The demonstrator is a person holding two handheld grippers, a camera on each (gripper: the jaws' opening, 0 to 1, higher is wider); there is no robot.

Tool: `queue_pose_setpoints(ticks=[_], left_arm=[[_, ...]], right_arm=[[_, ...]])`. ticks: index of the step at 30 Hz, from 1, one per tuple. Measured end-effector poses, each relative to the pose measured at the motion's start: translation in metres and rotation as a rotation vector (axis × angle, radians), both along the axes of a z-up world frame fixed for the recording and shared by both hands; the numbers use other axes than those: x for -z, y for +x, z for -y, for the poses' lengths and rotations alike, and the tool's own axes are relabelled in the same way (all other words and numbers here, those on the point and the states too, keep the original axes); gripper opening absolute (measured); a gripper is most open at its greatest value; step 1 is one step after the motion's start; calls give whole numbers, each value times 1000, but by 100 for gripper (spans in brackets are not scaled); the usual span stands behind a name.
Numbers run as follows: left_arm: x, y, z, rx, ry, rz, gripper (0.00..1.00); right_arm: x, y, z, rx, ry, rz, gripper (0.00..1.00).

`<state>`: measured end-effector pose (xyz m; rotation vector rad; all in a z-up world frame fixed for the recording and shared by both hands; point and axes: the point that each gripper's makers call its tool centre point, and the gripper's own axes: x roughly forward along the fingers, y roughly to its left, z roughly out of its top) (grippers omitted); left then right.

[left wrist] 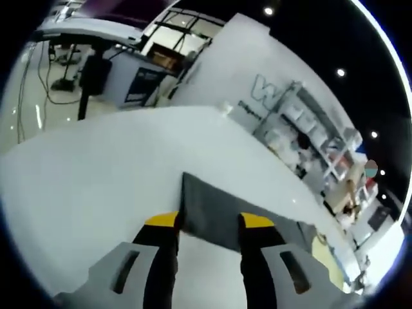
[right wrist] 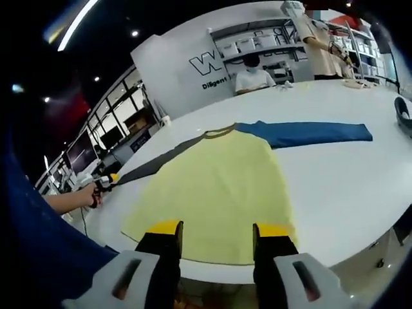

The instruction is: Fold the garment on the visible template until the final outline fits inside the template.

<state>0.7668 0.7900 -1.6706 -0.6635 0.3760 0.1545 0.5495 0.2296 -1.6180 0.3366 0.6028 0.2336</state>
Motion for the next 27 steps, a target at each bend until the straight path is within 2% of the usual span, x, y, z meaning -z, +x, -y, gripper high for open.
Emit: queue_pose_setpoints(ticks=[5, 11, 17, 23, 27], left_arm=[[1, 10, -4, 3, -16, 11, 30], [-5, 5, 15, 66, -7, 19, 27], [2, 4, 21, 90, -6, 3, 25], [4, 12, 11, 36, -20, 9, 24], [2, 16, 3, 30, 4, -4, 20]], right_arm=[[0, -1, 1, 9, -7, -7, 39], [1, -1, -6, 14, -2, -13, 39], [3, 0, -11, 3, 0, -20, 39], [1, 2, -11, 5, -6, -16, 39], [1, 0, -11, 14, -10, -19, 39]])
